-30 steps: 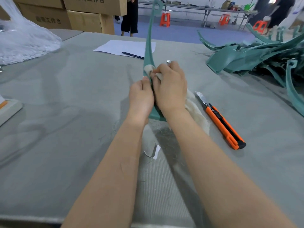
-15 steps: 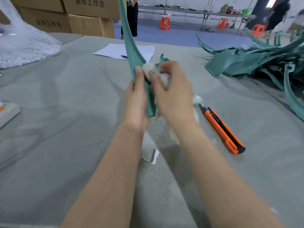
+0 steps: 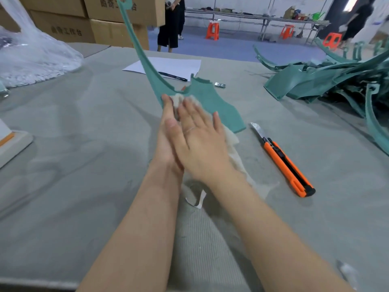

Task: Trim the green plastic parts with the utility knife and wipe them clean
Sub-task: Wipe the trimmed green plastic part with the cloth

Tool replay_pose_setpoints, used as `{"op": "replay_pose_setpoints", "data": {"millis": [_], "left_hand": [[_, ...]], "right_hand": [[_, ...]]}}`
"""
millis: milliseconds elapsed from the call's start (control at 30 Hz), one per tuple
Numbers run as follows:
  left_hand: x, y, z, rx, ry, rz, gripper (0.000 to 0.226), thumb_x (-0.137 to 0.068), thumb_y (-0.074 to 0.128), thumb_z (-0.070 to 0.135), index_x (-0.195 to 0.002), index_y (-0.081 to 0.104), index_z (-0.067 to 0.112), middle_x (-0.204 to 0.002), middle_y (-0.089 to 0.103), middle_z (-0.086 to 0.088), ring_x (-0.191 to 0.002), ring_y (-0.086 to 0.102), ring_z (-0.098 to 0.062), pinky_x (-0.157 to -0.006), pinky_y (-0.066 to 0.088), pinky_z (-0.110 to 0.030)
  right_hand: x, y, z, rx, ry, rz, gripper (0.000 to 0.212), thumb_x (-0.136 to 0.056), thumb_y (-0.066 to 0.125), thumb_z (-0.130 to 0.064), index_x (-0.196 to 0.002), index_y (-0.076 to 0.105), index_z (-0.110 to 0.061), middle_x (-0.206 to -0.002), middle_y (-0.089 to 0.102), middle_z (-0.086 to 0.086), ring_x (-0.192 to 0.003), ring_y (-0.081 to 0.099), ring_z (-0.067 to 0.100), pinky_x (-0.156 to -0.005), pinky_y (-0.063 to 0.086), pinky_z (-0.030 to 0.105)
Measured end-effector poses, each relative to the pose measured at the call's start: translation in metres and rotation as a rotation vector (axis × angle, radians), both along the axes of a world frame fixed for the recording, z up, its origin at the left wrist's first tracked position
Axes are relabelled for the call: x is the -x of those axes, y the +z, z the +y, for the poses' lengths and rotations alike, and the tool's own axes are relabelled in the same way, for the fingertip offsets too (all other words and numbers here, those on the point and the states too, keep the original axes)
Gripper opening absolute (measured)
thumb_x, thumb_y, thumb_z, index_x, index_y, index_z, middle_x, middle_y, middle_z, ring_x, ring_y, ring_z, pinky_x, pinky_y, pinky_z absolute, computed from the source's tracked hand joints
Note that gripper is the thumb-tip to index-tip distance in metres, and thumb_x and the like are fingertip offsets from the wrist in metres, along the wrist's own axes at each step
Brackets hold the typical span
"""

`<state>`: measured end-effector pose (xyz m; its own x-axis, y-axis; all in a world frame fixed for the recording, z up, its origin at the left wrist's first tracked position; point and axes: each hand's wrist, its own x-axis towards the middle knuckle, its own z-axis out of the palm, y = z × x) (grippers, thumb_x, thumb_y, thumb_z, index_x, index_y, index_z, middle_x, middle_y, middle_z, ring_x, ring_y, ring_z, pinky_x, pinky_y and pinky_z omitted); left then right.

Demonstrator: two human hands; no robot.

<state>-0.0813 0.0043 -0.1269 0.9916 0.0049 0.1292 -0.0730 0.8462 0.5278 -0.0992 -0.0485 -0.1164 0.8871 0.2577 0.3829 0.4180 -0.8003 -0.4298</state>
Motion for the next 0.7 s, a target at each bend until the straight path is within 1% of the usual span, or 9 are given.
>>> {"op": "replay_pose_setpoints", "data": {"millis": [100,167,233,300,367,433,567,633,700], "left_hand": [[-0.01,0.013,0.01,-0.054,-0.116,0.041,0.062,-0.095,0.029,0.065,-0.11,0.071,0.023,-0.122,0.067,0.002,-0.113,0.063,-0.016,-0.106,0.041,-0.041],[-0.001,0.014,-0.003,0.081,-0.013,0.037,0.05,-0.091,0.037,0.062,-0.114,0.069,0.03,-0.121,0.066,0.009,-0.116,0.059,-0.01,-0.105,0.038,-0.04],[0.011,0.009,-0.017,0.236,0.076,0.026,0.042,-0.08,0.045,0.058,-0.1,0.074,0.034,-0.106,0.069,0.017,-0.114,0.051,-0.002,-0.099,0.033,-0.034],[0.007,0.008,-0.006,0.122,0.043,0.072,0.046,-0.093,0.033,0.055,-0.101,0.069,0.028,-0.1,0.071,0.012,-0.111,0.053,-0.008,-0.091,0.038,-0.03],[-0.003,0.014,0.007,-0.018,-0.047,0.129,0.058,-0.097,0.024,0.06,-0.115,0.062,0.021,-0.11,0.071,0.002,-0.107,0.062,-0.015,-0.092,0.046,-0.033],[-0.01,0.015,0.014,-0.085,-0.088,0.157,0.065,-0.095,0.025,0.065,-0.123,0.061,0.018,-0.123,0.066,-0.003,-0.109,0.065,-0.019,-0.093,0.05,-0.035],[-0.008,0.017,0.011,-0.179,-0.041,0.163,0.067,-0.096,0.026,0.065,-0.127,0.06,0.017,-0.126,0.065,-0.006,-0.114,0.063,-0.022,-0.098,0.048,-0.038],[-0.008,0.015,0.013,-0.189,-0.024,0.162,0.065,-0.096,0.023,0.064,-0.118,0.063,0.017,-0.115,0.07,-0.003,-0.108,0.066,-0.018,-0.093,0.051,-0.035],[-0.005,0.006,0.014,-0.191,-0.029,0.128,0.059,-0.098,0.022,0.061,-0.104,0.063,0.019,-0.097,0.074,0.003,-0.094,0.069,-0.011,-0.08,0.055,-0.028]], "right_hand": [[-0.028,0.022,-0.009,-0.038,-0.14,0.152,0.07,-0.099,0.014,-0.056,-0.156,0.008,-0.016,-0.163,-0.001,-0.003,-0.149,-0.002,0.011,-0.12,-0.006,0.042],[-0.014,0.016,0.004,0.021,-0.063,0.077,0.075,-0.093,0.005,-0.063,-0.156,0.012,-0.021,-0.163,0.007,-0.004,-0.149,0.0,0.011,-0.119,-0.006,0.042],[0.008,0.004,0.016,0.026,0.034,0.024,0.087,-0.083,-0.005,-0.068,-0.154,0.02,-0.025,-0.161,0.016,-0.008,-0.149,0.004,0.008,-0.117,-0.008,0.039],[0.0,0.003,0.008,0.0,0.012,0.023,0.08,-0.089,0.002,-0.066,-0.153,0.025,-0.024,-0.161,0.017,-0.008,-0.148,0.006,0.008,-0.117,-0.008,0.038],[-0.02,0.01,-0.003,0.02,-0.101,0.057,0.069,-0.098,0.011,-0.058,-0.154,0.021,-0.02,-0.162,0.011,-0.005,-0.149,0.005,0.01,-0.118,-0.006,0.042],[-0.033,0.014,-0.007,0.012,-0.146,0.108,0.067,-0.1,0.015,-0.055,-0.155,0.016,-0.017,-0.163,0.006,-0.004,-0.149,0.003,0.012,-0.119,-0.004,0.044],[-0.043,0.014,-0.003,-0.054,-0.178,0.173,0.069,-0.1,0.016,-0.057,-0.155,0.014,-0.014,-0.163,0.005,-0.002,-0.149,0.004,0.014,-0.119,-0.002,0.047],[-0.035,0.013,-0.001,-0.06,-0.18,0.159,0.07,-0.099,0.017,-0.057,-0.154,0.018,-0.014,-0.163,0.009,-0.002,-0.149,0.006,0.014,-0.118,-0.001,0.047],[-0.015,0.003,0.004,-0.044,-0.121,0.113,0.068,-0.099,0.017,-0.056,-0.153,0.025,-0.015,-0.162,0.015,-0.003,-0.149,0.009,0.013,-0.118,0.001,0.046]]}}
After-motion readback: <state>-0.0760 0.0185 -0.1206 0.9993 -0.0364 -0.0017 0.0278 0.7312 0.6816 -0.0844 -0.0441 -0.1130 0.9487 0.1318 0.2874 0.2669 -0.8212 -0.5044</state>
